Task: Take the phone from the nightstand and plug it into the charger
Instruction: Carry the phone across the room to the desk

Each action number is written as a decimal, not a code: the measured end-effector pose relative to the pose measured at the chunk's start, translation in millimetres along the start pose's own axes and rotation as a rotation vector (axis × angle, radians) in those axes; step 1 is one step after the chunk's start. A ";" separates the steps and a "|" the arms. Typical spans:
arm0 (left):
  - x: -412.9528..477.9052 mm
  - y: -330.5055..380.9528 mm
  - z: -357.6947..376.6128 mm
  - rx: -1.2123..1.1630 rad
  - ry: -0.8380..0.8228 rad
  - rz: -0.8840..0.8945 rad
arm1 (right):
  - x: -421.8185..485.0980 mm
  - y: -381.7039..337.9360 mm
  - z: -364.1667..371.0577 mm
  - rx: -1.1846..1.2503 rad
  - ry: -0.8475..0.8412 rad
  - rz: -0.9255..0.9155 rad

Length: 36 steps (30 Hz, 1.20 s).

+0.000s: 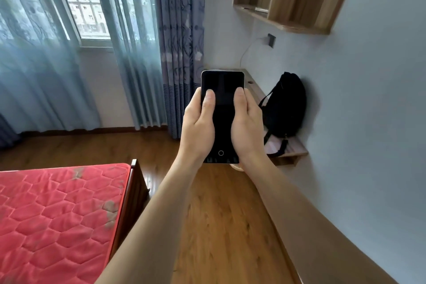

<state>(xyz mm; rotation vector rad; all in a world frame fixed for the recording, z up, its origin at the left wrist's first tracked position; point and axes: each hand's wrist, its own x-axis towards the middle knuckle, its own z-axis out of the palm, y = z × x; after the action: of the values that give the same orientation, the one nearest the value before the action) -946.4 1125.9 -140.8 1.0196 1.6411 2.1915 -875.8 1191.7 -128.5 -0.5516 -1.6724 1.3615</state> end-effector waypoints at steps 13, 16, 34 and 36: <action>189.3 -125.8 -3.4 0.071 0.010 -0.045 | 189.8 126.0 66.7 0.060 0.000 0.062; 244.5 -135.7 2.4 0.124 0.005 -0.047 | 243.0 136.6 81.3 0.073 0.029 0.089; 542.8 -258.0 -49.9 0.059 -0.039 -0.011 | 516.2 233.8 223.5 0.027 0.045 0.044; 581.4 -272.7 -58.6 0.046 -0.060 -0.025 | 547.2 242.6 242.6 -0.002 0.075 0.033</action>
<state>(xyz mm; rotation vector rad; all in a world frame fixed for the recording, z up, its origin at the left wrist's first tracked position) -1472.4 1498.1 -167.1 1.0603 1.6754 2.0960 -1403.8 1561.9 -164.8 -0.6268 -1.6111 1.3470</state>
